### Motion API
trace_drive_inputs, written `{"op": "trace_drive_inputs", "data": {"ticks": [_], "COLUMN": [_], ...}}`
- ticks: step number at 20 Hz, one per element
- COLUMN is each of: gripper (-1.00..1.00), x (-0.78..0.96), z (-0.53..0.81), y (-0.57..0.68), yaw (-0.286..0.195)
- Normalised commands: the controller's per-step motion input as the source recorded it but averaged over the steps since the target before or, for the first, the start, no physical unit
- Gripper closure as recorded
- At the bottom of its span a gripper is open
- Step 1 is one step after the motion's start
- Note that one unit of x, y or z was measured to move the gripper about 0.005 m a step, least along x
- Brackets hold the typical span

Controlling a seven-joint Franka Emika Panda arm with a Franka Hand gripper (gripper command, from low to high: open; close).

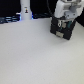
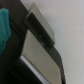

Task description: Open the kcup holder, insert the kcup into the holder, and close the kcup holder

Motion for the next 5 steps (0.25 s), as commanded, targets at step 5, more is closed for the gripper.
{"op": "trace_drive_inputs", "data": {"ticks": [5], "gripper": [-1.0], "x": [0.08], "z": [0.79], "y": [0.21], "yaw": [0.056]}}
